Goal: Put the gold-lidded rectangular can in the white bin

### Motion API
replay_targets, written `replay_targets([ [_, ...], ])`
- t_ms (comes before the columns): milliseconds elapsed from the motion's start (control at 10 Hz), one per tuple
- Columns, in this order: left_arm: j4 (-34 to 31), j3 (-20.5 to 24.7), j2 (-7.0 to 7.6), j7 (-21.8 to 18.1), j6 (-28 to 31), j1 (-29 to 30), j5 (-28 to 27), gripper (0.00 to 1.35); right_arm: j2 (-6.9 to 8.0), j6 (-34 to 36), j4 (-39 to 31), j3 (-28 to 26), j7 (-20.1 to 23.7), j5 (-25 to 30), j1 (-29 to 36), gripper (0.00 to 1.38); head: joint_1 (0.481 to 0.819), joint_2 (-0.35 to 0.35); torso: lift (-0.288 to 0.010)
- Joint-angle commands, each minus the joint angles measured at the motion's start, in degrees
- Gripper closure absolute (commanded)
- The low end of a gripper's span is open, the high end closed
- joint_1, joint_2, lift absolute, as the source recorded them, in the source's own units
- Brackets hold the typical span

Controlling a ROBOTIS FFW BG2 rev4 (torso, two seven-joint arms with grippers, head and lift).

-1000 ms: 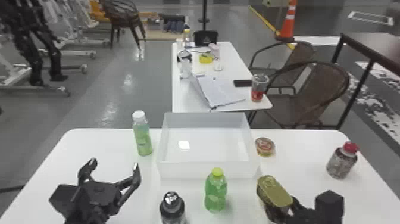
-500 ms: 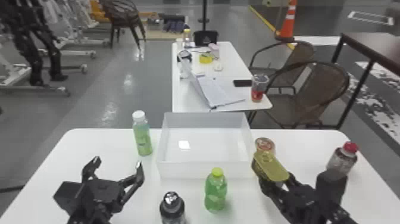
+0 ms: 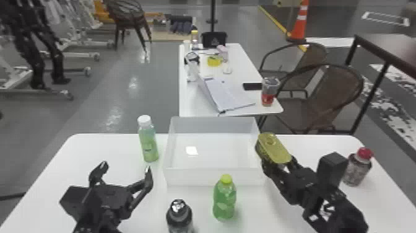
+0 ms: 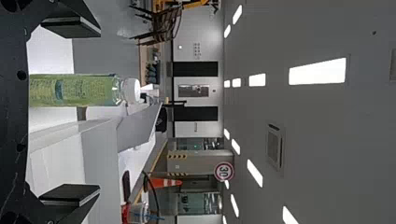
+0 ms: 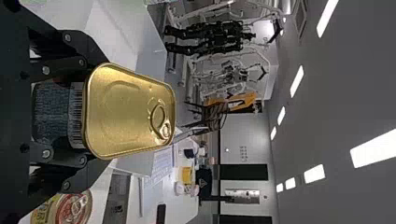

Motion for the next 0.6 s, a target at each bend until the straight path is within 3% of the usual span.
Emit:
replay_targets([
  [0,0.0,-0.1,-0.15,0.2,0.0,0.0,0.1,0.13,-0.18,-0.8,3.6,0.9,-0.3,-0.5,-3.0,0.92,0.549,0.0,-0.1],
  [500,0.2,-0.7,-0.15,0.5,0.4,-0.5,0.2,0.13,-0.18,-0.1,12.5,2.2,-1.2,-0.4,-10.4,0.91,0.549,0.0,-0.1],
])
